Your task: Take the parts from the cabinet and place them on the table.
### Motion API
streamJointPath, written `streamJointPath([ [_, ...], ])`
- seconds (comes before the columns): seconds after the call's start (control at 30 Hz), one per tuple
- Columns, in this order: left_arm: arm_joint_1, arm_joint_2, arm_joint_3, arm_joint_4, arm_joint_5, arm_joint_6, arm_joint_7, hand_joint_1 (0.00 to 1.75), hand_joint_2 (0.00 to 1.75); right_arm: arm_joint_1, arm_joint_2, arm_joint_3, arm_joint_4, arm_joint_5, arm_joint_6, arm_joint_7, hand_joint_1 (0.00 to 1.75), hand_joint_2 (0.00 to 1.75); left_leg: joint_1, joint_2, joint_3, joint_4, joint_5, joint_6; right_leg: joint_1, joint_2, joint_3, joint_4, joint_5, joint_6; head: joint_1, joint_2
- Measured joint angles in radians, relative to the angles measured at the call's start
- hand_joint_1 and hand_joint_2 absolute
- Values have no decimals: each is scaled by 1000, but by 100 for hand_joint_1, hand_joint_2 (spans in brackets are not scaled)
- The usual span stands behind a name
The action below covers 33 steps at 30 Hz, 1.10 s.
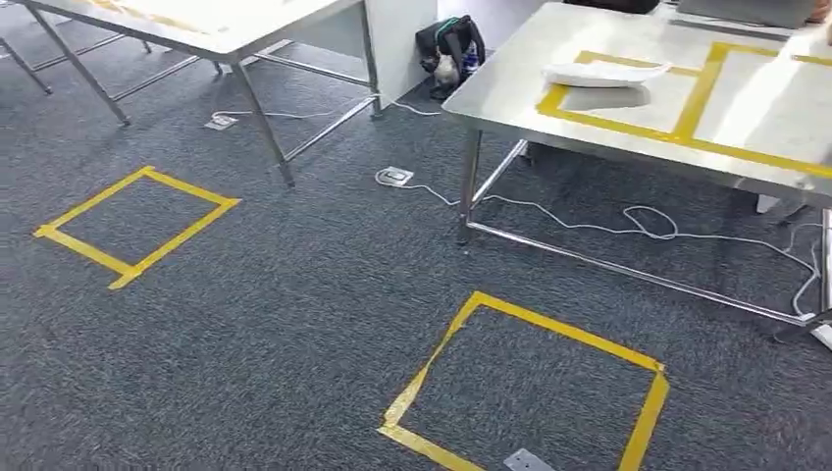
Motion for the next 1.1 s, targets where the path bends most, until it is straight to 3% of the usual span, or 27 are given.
streamJointPath([
  [0.03,-3,-5,29,28,10,20,28,0,0,0,2,-1,0,0,0,0,0,0,0,14,43,-81,44,-1,-1,-13,5,1,-4,5,0,0],
  [0.07,-8,-10,51,47,18,34,46,0,0,-1,2,-2,0,0,0,1,0,0,0,44,95,-173,81,-2,-3,-27,12,2,-9,11,0,0],
  [0.1,-16,-18,73,70,28,40,65,0,0,-1,2,-3,-1,0,0,1,0,0,-7,98,127,-232,77,-5,6,-38,12,5,-18,21,-2,0],
  [0.13,-26,-18,90,82,38,41,81,0,0,-2,2,-6,-1,-1,0,1,0,0,-6,74,126,-234,77,15,8,-49,10,8,-28,28,1,0],
  [0.23,-27,-38,138,126,58,38,104,0,0,-10,2,-12,-1,-10,0,1,0,0,-13,37,126,-231,70,37,4,-81,38,-3,-36,41,8,0],
  [0.27,-27,-45,152,136,62,30,109,0,0,-13,2,-17,-2,-18,-1,1,0,0,-5,26,129,-233,75,46,-2,-61,36,2,-44,52,7,0],
  [0.3,-28,-56,161,145,69,17,109,0,0,-14,2,-24,-2,-28,-2,-2,0,0,-5,18,129,-233,75,51,-1,-2,26,36,-72,56,13,0],
  [0.33,-31,-62,169,152,71,3,109,0,0,-13,2,-31,-2,-39,-3,-3,0,0,-6,8,128,-233,77,59,-2,38,-7,110,-117,56,15,0],
  [0.4,-41,-74,179,165,72,-8,109,0,0,-8,2,-44,-2,-47,-3,-3,0,0,-10,-21,125,-233,76,64,-1,61,-98,291,-192,55,18,0],
  [0.43,-41,-79,181,171,72,-12,109,0,0,-5,2,-50,-2,-48,-3,-3,0,0,-11,-36,126,-233,76,65,-1,62,-128,342,-201,53,18,0],
  [0.47,-41,-83,186,176,72,-12,109,0,0,-4,2,-53,-2,-50,-3,-3,0,0,-12,-55,127,-233,76,65,1,63,-136,337,-179,49,18,0],
  [0.5,-41,-87,190,179,73,-12,109,0,0,-4,2,-55,-2,-50,-3,-3,0,0,-12,-70,129,-232,76,65,1,65,-120,289,-141,45,18,0],
  [0.53,-41,-90,194,182,73,-12,109,0,0,-4,2,-57,-2,-50,-3,-3,0,0,-12,-86,131,-232,76,64,1,75,-85,201,-86,40,18,0],
  [0.57,-42,-93,197,186,74,-12,109,0,0,-4,2,-59,-2,-50,-3,-4,0,0,-12,-102,133,-232,75,63,0,99,-43,103,-36,35,18,0],
  [0.6,-43,-93,199,187,74,-12,109,0,0,-4,2,-61,-2,-50,-3,-4,0,0,-10,-114,132,-232,75,60,-4,152,-14,37,-13,32,18,0],
  [0.63,-46,-94,201,189,73,-15,111,0,0,-5,2,-64,-2,-53,-3,-5,0,0,-17,-127,128,-224,72,52,-7,165,-11,18,-19,33,16,0],
  [0.73,-38,-102,201,196,58,-33,141,0,0,-11,3,-75,-2,-66,-3,-6,0,0,-7,-156,119,-232,80,31,3,131,-1,24,-17,21,17,0],
  [0.77,-38,-103,202,197,59,-34,145,0,0,-11,4,-77,-2,-69,-3,-6,0,0,-7,-165,117,-229,79,27,-9,112,0,14,-10,12,17,0],
  [0.8,-39,-118,202,201,62,-33,145,0,0,-13,3,-80,-4,-74,-6,-6,0,0,-15,-98,108,-207,60,24,-6,103,3,11,-8,8,15,0],
  [0.83,-43,-124,202,202,65,-32,145,0,0,-13,4,-83,-4,-77,-6,-6,0,0,-16,-50,80,-154,23,19,-5,87,5,9,-9,0,3,0],
  [0.87,-51,-134,202,206,67,-34,145,0,0,-11,4,-86,-4,-78,-6,-6,0,0,-14,-24,39,-73,-19,15,-2,70,5,9,-9,0,3,0],
  [0.9,-58,-143,203,209,67,-37,144,0,0,-9,4,-91,-4,-80,-6,-5,0,0,-12,-13,-5,12,-54,12,0,49,5,9,-11,-2,3,0],
  [0.93,-60,-148,203,213,67,-37,144,0,0,-9,4,-95,-4,-81,-6,-5,0,0,-11,-8,-31,63,-70,10,0,33,5,9,-12,-2,3,0],
  [0.97,-60,-154,203,216,68,-41,142,0,0,-10,4,-98,-4,-82,-6,-4,0,0,-10,-5,-41,81,-65,9,0,18,6,9,-14,-2,3,0],
  [1.03,-58,-160,203,218,66,-56,137,0,0,-13,5,-100,-4,-82,-5,-2,0,0,-9,2,13,-18,7,10,-1,-10,11,9,-19,2,2,0],
  [1.07,-60,-161,203,218,66,-60,131,0,0,-14,6,-100,-4,-82,-5,-2,0,0,-10,24,63,-106,49,13,-1,-23,17,9,-22,7,2,0],
  [1.1,-62,-163,203,219,66,-63,126,0,0,-15,6,-101,-4,-82,-5,-2,0,0,-13,78,108,-180,73,17,1,-32,23,9,-26,13,2,0],
])
